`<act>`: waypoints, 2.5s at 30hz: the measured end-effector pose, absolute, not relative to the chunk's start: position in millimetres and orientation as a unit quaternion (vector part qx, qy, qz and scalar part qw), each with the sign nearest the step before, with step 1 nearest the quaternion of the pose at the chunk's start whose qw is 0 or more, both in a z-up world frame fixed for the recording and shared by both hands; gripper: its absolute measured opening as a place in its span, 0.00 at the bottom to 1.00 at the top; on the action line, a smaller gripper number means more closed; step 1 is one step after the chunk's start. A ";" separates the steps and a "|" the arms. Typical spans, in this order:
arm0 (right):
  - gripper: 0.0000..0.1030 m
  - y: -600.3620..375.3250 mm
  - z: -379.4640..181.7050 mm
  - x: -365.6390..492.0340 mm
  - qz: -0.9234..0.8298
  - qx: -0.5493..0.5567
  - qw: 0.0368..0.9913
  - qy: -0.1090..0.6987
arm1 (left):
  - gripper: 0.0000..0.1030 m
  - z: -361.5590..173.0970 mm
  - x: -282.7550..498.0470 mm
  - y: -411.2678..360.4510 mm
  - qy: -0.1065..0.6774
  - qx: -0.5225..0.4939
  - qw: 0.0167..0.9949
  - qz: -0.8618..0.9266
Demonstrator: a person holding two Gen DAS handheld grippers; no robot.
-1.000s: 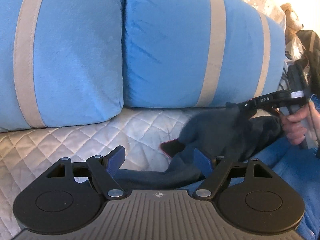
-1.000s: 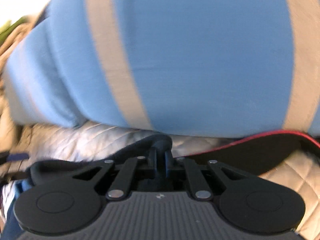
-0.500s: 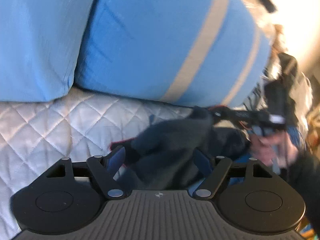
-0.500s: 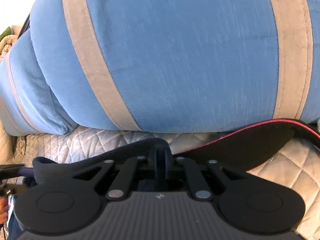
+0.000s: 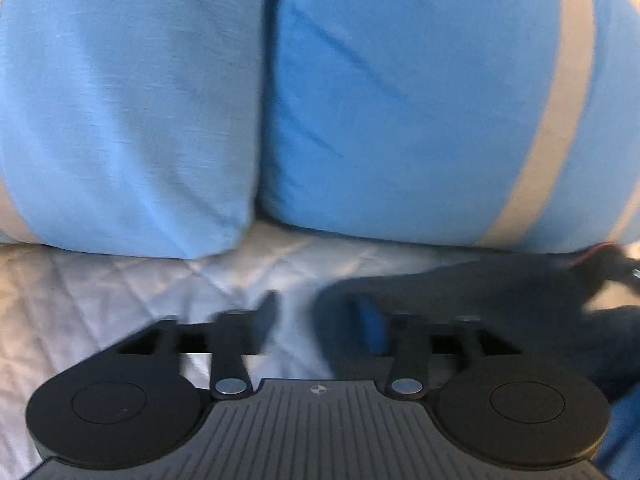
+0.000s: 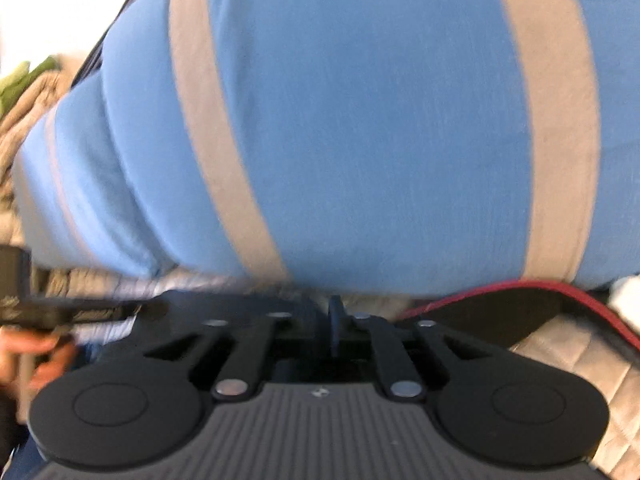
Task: Fold clothes
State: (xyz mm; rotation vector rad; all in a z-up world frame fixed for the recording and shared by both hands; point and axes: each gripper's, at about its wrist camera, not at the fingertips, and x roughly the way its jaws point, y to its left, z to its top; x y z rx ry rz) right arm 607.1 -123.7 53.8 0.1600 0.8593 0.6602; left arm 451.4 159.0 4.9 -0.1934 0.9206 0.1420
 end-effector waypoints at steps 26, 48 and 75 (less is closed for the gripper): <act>0.12 -92.3 30.8 605.0 0.320 0.039 0.858 0.401 | 0.01 5.3 451.9 162.2 0.398 -0.101 0.910 0.064; 0.75 -124.3 37.0 586.7 0.368 -0.167 0.817 0.411 | 0.51 3.4 401.4 168.0 0.444 0.035 0.884 -0.144; 0.82 -142.7 33.2 575.5 0.323 -0.179 0.848 0.380 | 0.49 5.8 375.1 163.3 0.444 0.155 0.868 -0.157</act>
